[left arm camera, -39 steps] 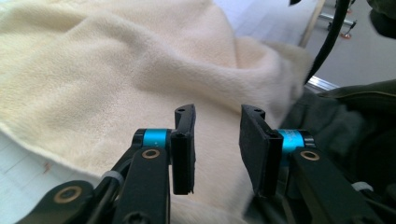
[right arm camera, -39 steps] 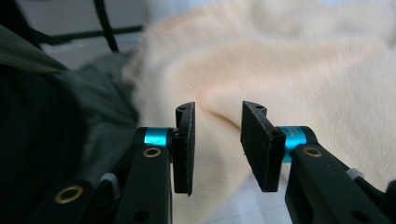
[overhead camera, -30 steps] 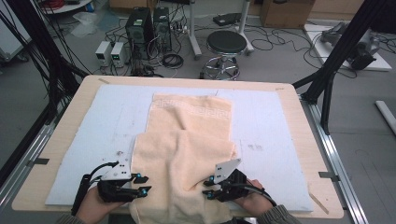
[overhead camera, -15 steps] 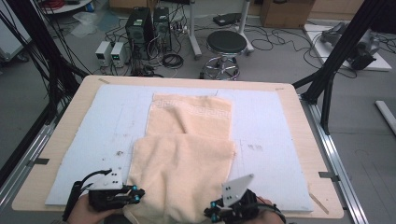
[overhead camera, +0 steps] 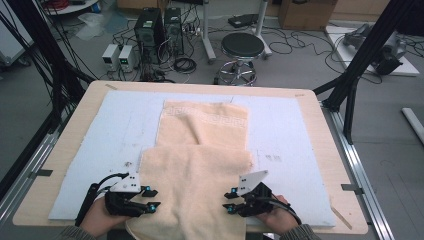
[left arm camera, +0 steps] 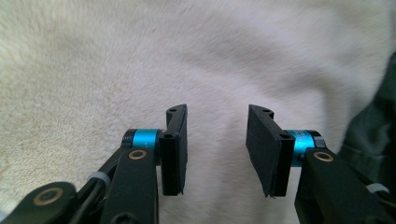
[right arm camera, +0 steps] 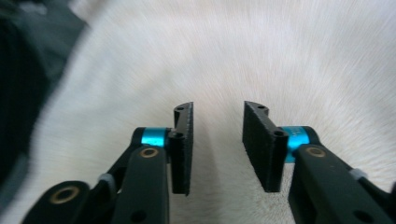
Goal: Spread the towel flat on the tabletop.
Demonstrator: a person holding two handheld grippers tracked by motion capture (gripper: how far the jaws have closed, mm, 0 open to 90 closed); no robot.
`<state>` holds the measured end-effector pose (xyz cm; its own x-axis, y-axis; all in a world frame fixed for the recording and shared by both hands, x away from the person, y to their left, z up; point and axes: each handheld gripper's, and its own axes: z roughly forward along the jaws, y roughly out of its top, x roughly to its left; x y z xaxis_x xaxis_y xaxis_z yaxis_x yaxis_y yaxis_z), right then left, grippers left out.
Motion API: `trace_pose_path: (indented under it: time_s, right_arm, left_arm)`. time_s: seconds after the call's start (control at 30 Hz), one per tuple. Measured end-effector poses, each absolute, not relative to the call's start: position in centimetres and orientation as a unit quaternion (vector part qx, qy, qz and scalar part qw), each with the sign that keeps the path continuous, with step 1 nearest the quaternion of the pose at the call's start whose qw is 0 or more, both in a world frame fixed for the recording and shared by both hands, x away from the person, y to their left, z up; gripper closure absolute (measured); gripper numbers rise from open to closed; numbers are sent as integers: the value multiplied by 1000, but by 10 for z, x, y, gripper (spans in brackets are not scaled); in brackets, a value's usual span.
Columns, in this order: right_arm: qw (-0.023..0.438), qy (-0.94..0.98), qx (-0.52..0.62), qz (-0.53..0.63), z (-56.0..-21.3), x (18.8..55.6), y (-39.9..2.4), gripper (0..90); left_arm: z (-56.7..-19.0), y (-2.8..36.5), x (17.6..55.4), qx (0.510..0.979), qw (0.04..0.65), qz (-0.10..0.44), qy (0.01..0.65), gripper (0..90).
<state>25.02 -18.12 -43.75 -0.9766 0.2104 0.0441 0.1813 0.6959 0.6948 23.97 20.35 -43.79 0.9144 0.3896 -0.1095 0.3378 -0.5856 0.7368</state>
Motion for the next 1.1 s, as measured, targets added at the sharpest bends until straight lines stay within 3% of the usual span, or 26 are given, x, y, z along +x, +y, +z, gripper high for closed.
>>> trace_pose_path:
  time_s: [0.13,0.23,0.4,0.53,0.57,0.63,0.67,0.83,1.03,1.1]
  right_arm:
    - [13,919,99,380,-437,252,-180,852]
    - [4,918,101,383,-434,250,-182,864]
    - [-5,910,78,408,-417,229,-189,865]
    - [-14,899,44,435,-392,191,-197,864]
    - [-13,895,33,444,-386,184,-199,855]
    - [-8,885,15,465,-374,172,-203,748]
    - [-2,883,17,469,-369,171,-204,737]
    - [38,892,65,447,-378,202,-204,632]
    - [17,917,87,390,-427,239,-189,596]
    - [14,925,80,370,-437,242,-182,621]
  left_arm:
    - [-439,204,241,889,412,35,198,846]
    - [-435,205,237,890,413,27,191,868]
    - [-414,213,207,880,446,15,164,869]
    - [-390,218,174,867,482,-1,123,862]
    - [-386,219,167,865,488,1,115,845]
    - [-381,219,163,860,495,13,120,680]
    - [-380,221,165,858,498,15,123,668]
    - [-400,216,193,862,482,32,153,627]
    - [-428,202,216,902,402,24,154,596]
    - [-434,200,216,910,386,22,148,656]
